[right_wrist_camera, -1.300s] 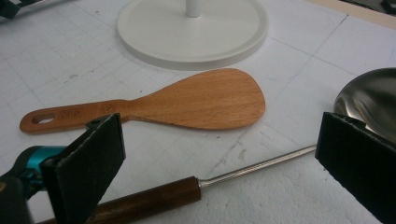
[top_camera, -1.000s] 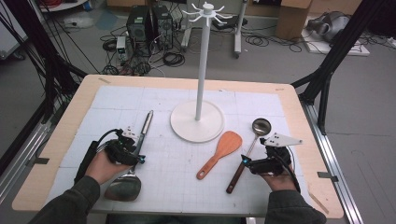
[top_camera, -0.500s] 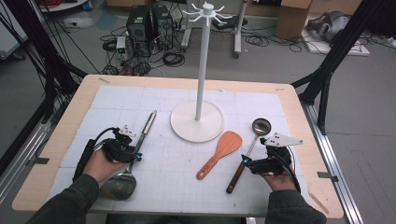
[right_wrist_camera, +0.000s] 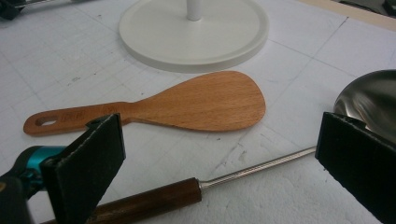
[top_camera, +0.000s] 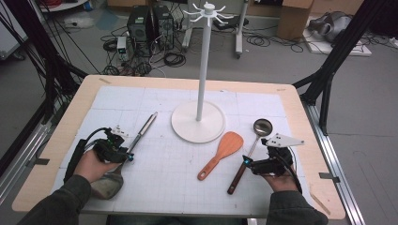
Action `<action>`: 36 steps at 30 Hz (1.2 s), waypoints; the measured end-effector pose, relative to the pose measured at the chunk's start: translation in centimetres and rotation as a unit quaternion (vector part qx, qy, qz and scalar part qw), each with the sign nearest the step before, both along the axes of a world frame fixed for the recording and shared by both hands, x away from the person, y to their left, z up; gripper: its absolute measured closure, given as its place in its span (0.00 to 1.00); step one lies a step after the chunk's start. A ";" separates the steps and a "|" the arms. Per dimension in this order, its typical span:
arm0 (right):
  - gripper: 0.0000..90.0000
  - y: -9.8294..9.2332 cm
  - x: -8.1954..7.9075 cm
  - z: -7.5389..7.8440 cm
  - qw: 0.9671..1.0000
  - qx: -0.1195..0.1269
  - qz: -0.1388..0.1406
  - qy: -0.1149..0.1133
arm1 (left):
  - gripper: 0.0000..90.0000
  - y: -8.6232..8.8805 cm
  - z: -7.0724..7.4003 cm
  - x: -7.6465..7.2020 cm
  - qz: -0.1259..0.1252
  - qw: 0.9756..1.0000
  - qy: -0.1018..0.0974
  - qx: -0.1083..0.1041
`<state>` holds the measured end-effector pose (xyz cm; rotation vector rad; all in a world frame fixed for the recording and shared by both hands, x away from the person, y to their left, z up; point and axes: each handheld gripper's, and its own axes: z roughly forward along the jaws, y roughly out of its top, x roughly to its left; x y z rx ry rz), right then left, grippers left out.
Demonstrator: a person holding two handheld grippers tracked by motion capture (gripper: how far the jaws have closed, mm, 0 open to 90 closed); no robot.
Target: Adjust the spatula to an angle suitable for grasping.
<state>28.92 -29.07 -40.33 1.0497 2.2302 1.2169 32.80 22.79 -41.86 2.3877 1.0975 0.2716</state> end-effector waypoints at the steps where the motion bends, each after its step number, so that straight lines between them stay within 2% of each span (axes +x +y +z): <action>1: 0.01 0.0 0.0 0.0 1.000 -0.001 0.001 -0.001 | 0.73 0.3 0.0 0.0 0.002 1.000 0.000 0.000; 11: 0.01 0.1 0.0 0.0 1.000 -0.002 0.000 0.002 | 0.73 -0.1 -0.1 0.9 0.024 1.000 0.004 -0.015; 13: 0.01 0.1 0.1 0.0 1.000 -0.003 0.003 -0.001 | 0.71 -0.3 -0.1 1.1 0.029 0.999 0.004 -0.014; 15: 0.01 0.2 0.1 -0.1 1.000 -0.003 0.002 0.000 | 0.73 -0.4 0.0 1.4 0.029 1.000 0.008 -0.004; 19: 0.01 0.2 0.1 0.0 1.000 -0.004 0.002 0.000 | 0.76 -0.7 0.1 1.5 0.041 0.999 0.014 0.002; 21: 0.01 0.2 0.1 0.0 1.000 -0.002 0.002 0.000 | 0.76 -0.7 0.1 1.5 0.043 0.999 0.012 0.003; 36: 0.01 0.1 0.1 0.0 1.000 -0.002 0.002 0.001 | 0.82 0.8 0.4 1.0 0.033 0.999 0.026 0.015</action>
